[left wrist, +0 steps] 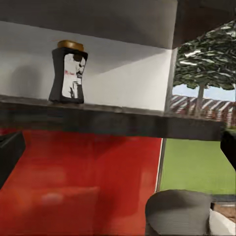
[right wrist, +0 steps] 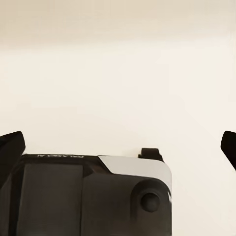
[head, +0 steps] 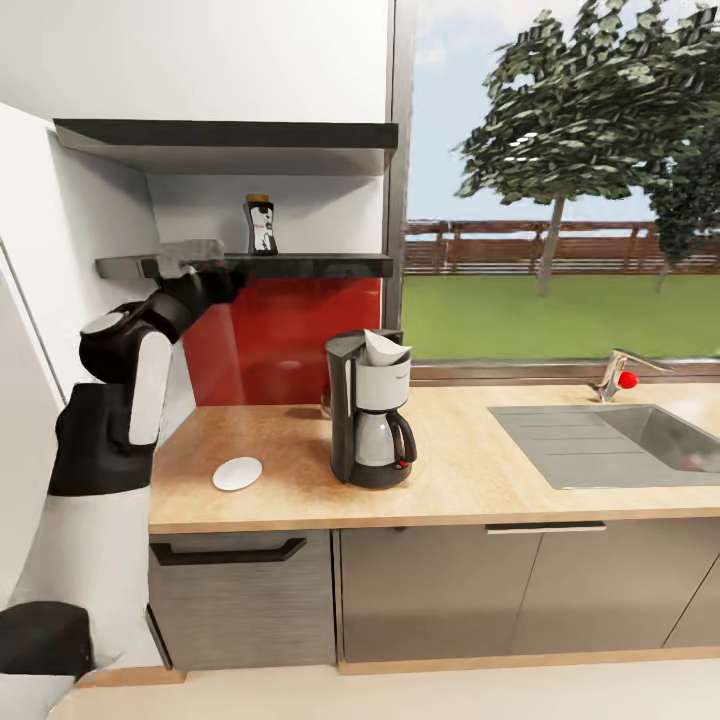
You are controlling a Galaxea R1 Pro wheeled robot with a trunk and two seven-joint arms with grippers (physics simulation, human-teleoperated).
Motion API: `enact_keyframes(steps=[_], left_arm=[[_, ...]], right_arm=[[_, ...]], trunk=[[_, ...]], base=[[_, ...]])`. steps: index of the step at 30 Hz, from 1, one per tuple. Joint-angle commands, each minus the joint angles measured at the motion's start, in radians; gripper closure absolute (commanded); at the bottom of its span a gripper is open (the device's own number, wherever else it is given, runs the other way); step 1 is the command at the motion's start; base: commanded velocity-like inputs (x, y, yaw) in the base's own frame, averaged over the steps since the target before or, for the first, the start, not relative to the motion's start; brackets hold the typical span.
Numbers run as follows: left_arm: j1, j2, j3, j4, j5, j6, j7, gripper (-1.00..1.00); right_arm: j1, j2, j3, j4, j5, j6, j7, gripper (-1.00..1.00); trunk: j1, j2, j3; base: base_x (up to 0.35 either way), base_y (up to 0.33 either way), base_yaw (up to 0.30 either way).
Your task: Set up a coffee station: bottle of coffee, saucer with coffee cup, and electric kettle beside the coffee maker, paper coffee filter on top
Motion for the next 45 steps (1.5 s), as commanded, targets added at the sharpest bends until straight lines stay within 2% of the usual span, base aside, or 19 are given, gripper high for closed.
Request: enact_keyframes(steps=[1,3,5,6,7,8,10,11,12,14,16,18,23,26,29,33,38,40,45], left_arm=[[-0.037,-0.006,-0.007,0.003,0.003,0.03,0.024,-1.0],[-0.093,-0.016,-0.029,0.014,0.003,0.083,0.067,-1.0],[-0.182,-0.024,-0.074,0.11,0.003,0.118,0.123,-1.0],[-0.199,-0.026,-0.082,0.136,0.002,0.12,0.131,-1.0],[-0.238,-0.031,-0.097,0.197,0.002,0.121,0.142,-1.0],[-0.327,-0.047,-0.12,0.347,-0.002,0.121,0.153,-1.0],[-0.424,-0.067,-0.131,0.513,-0.021,0.097,0.158,-1.0],[-0.468,-0.077,-0.134,0.591,-0.04,0.064,0.16,-1.0],[-0.57,-0.105,-0.137,0.805,-0.136,-0.059,0.162,-1.0],[-0.62,-0.122,-0.136,0.943,-0.21,-0.127,0.162,-1.0],[-0.638,-0.128,-0.136,1.026,-0.244,-0.172,0.163,-1.0],[-0.642,-0.128,-0.136,1.065,-0.257,-0.23,0.169,-1.0],[-0.636,-0.113,-0.125,1.065,-0.255,-0.258,0.189,-1.0],[-0.634,-0.104,-0.117,1.068,-0.257,-0.308,0.196,-1.0],[-0.634,-0.103,-0.114,1.072,-0.257,-0.336,0.234,-1.0],[-0.634,-0.103,-0.111,1.064,-0.251,-0.345,0.267,-1.0],[-0.634,-0.101,-0.1,1.058,-0.223,-0.346,0.262,-1.0],[-0.634,-0.099,-0.081,1.058,-0.21,-0.348,0.259,-1.0],[-0.634,-0.1,-0.066,1.058,-0.204,-0.351,0.258,-1.0]], right_arm=[[0.0,0.0,0.004,0.001,-0.005,-0.004,0.003,-1.0],[0.0,0.0,0.004,0.001,-0.005,-0.005,0.003,-1.0],[0.0,0.0,0.004,0.002,-0.003,-0.004,0.004,-1.0],[0.0,0.0,0.004,0.002,-0.003,-0.005,0.004,-1.0],[0.0,0.001,0.004,0.003,-0.002,-0.004,0.004,-1.0],[0.0,0.0,0.004,0.003,-0.002,-0.004,0.003,-1.0],[0.003,-0.006,0.004,0.003,-0.002,-0.004,0.003,-1.0],[0.009,-0.013,0.004,0.003,-0.002,-0.003,0.004,-1.0],[0.033,-0.034,0.004,0.003,-0.001,0.001,0.006,-1.0],[0.049,-0.063,0.005,0.004,0.0,0.003,0.007,-1.0],[0.059,-0.087,0.006,0.003,0.001,0.003,0.008,-1.0],[0.063,-0.096,0.02,0.003,0.001,0.003,0.007,-1.0],[0.064,-0.094,0.035,0.003,0.001,0.002,0.007,-1.0],[0.064,-0.096,0.036,0.003,0.001,0.002,0.006,-1.0],[0.064,-0.095,0.037,0.003,0.0,0.001,0.006,-1.0],[0.064,-0.095,0.037,0.003,-0.001,0.001,0.006,-1.0],[0.065,-0.097,0.037,0.003,-0.001,0.002,0.006,-1.0],[0.074,-0.101,0.037,0.003,-0.001,0.003,0.005,-1.0],[0.095,-0.102,0.037,0.003,-0.001,0.004,0.005,-1.0]], trunk=[[0.0,-0.001,-0.001],[0.0,-0.001,-0.001],[0.0,-0.001,-0.001],[0.0,-0.001,-0.001],[0.0,-0.001,-0.001],[0.0,-0.001,-0.001],[0.0,-0.001,-0.001],[0.0,-0.001,-0.001],[0.0,-0.001,-0.001],[0.0,-0.001,-0.001],[0.0,-0.001,-0.001],[0.0,-0.001,-0.001],[0.0,-0.001,-0.001],[0.0,-0.001,-0.001],[0.0,-0.001,-0.001],[0.0,-0.001,-0.001],[0.0,-0.001,-0.001],[0.0,-0.001,-0.001],[0.0,-0.001,-0.001]], base=[[0.0,0.0,0.0],[0.0,0.0,0.0],[0.0,0.0,0.0],[0.0,0.0,0.0],[0.0,0.0,0.0],[0.0,0.0,0.0],[0.0,0.0,0.0],[0.0,0.0,0.0],[0.0,0.0,0.0],[0.0,0.0,0.0],[0.0,0.0,0.0],[0.0,0.0,0.0],[0.0,0.0,0.0],[0.0,0.0,0.0],[0.0,0.0,0.0],[0.0,0.0,0.0],[0.037,0.0,0.0],[0.242,0.0,0.0],[0.323,0.0,0.0]])
